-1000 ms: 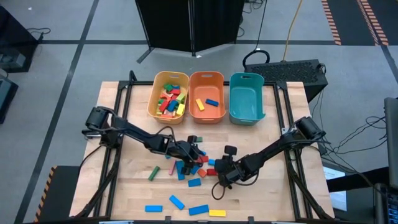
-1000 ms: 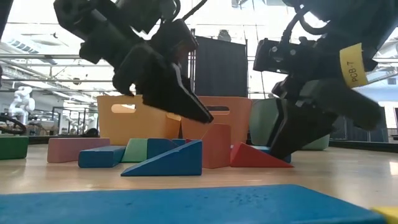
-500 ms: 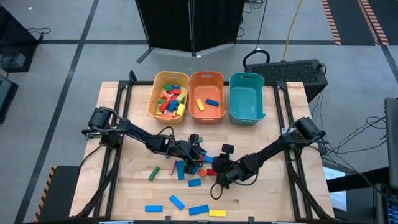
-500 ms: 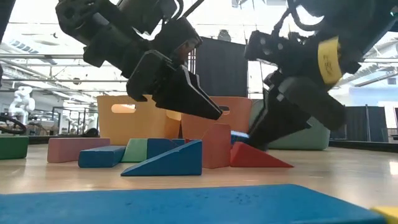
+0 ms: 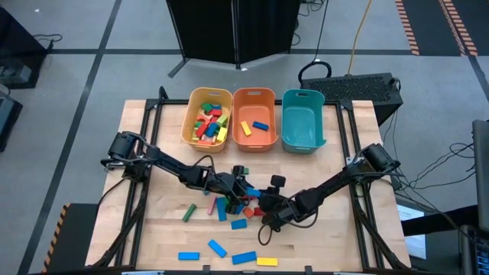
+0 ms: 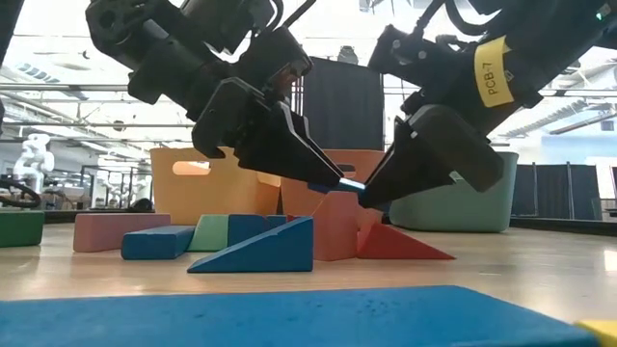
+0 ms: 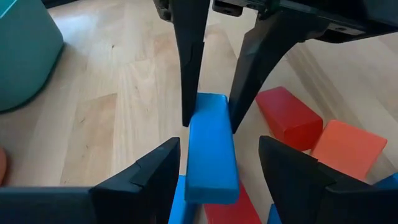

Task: Sort blocks by size
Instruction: Put the blue rectangle block into the orange bin

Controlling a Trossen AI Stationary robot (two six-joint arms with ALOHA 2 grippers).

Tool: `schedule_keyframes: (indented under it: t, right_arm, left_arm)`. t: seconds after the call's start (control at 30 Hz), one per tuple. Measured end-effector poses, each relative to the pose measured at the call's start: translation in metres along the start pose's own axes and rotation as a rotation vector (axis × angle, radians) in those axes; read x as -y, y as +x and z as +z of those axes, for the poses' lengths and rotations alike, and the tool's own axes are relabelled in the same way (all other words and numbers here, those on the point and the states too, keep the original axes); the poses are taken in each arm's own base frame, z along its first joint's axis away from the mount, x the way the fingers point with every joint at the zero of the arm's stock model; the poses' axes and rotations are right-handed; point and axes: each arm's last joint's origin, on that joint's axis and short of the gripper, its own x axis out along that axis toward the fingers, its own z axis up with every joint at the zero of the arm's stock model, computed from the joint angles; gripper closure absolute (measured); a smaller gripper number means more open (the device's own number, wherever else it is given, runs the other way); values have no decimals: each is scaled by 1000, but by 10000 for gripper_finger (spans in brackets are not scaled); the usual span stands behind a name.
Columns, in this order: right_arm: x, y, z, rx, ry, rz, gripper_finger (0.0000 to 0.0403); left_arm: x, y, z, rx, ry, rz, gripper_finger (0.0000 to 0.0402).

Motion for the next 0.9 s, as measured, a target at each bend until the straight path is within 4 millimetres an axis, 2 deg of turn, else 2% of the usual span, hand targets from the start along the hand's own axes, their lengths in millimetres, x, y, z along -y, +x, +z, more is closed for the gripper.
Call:
schedule_keyframes:
  t: [0.13, 0.4, 0.9]
  right_arm:
    - [-1, -3, 1, 7, 1, 4, 307]
    - [-2, -25, 10, 78, 12, 1, 307]
    - [-2, -24, 9, 65, 18, 18, 307]
  left_arm:
    - [0, 0, 0, -2, -1, 5, 182]
    - [0, 0, 0, -2, -2, 8, 182]
    - [0, 0, 6, 59, -8, 0, 182]
